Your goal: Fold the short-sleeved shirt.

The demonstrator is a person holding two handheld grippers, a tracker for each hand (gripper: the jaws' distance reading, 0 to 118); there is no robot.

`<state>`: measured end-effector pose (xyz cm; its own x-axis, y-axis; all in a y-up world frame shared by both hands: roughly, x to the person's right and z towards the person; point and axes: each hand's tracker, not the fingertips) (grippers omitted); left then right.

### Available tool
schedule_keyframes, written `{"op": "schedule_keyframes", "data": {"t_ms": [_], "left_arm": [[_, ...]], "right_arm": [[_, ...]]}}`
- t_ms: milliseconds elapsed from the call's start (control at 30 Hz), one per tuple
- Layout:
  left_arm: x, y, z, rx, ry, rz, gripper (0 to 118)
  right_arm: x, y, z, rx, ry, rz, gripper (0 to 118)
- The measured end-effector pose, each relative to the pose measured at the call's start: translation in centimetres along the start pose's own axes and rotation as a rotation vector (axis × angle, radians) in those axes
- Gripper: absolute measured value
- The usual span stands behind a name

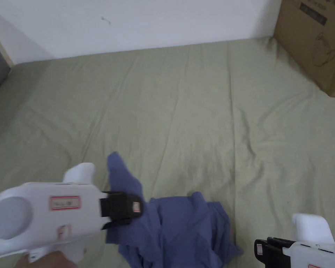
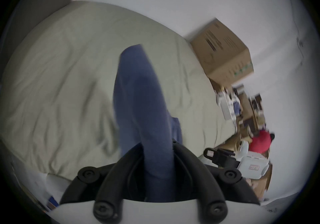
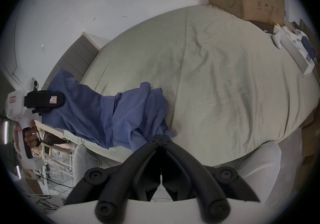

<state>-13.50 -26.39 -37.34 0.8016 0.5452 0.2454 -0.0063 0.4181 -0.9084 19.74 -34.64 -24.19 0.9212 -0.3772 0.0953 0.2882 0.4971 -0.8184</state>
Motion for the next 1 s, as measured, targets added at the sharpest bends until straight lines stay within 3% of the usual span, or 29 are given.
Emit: {"op": "schedule_keyframes", "data": {"t_ms": [167, 233, 300, 333, 567, 667, 700, 767, 800, 833, 867, 1000], "left_arm": [[4.0, -0.9, -10.5, -0.217, 0.058, -0.153, 11], [4.4, -1.7, -14.3, -0.291, 0.089, -0.140, 36], [4.3, -2.6, -16.9, -0.384, 0.079, -0.149, 82], [4.3, -3.0, -17.6, -0.404, 0.081, -0.156, 87], [3.9, -2.1, -11.3, -0.242, 0.034, -0.176, 87], [1.5, -1.2, -8.2, -0.179, 0.006, -0.087, 85], [1.0, -1.0, -7.4, -0.155, -0.008, -0.049, 78], [-1.0, -0.8, -6.9, -0.116, -0.032, 0.000, 49], [-1.9, -0.8, -7.0, -0.106, -0.025, 0.028, 14], [-2.0, -0.9, -7.4, -0.106, -0.001, 0.052, 0], [-2.6, -1.2, -8.1, -0.099, -0.010, 0.079, 0], [-2.3, -2.7, -12.0, -0.228, -0.038, -0.020, 0]], "right_arm": [[2.1, -0.6, 0.7, 0.010, -0.021, -0.057, 0], [2.9, -0.9, 1.0, 0.012, -0.029, -0.079, 0], [3.6, -1.1, 1.3, 0.016, -0.044, -0.098, 0], [3.9, -1.2, 1.4, 0.016, -0.051, -0.110, 0], [5.5, -1.6, 1.6, 0.004, -0.074, -0.137, 0], [5.3, -1.7, 1.5, 0.003, -0.071, -0.132, 0], [5.2, -1.7, 1.4, 0.004, -0.063, -0.135, 0], [4.9, -1.8, 1.2, 0.004, -0.049, -0.135, 0], [4.7, -1.9, 1.1, 0.002, -0.047, -0.132, 0], [4.6, -1.9, 1.0, 0.002, -0.045, -0.127, 0], [4.4, -1.9, 0.9, 0.000, -0.042, -0.122, 0], [4.3, -2.0, 0.6, -0.008, -0.026, -0.125, 0]]}}
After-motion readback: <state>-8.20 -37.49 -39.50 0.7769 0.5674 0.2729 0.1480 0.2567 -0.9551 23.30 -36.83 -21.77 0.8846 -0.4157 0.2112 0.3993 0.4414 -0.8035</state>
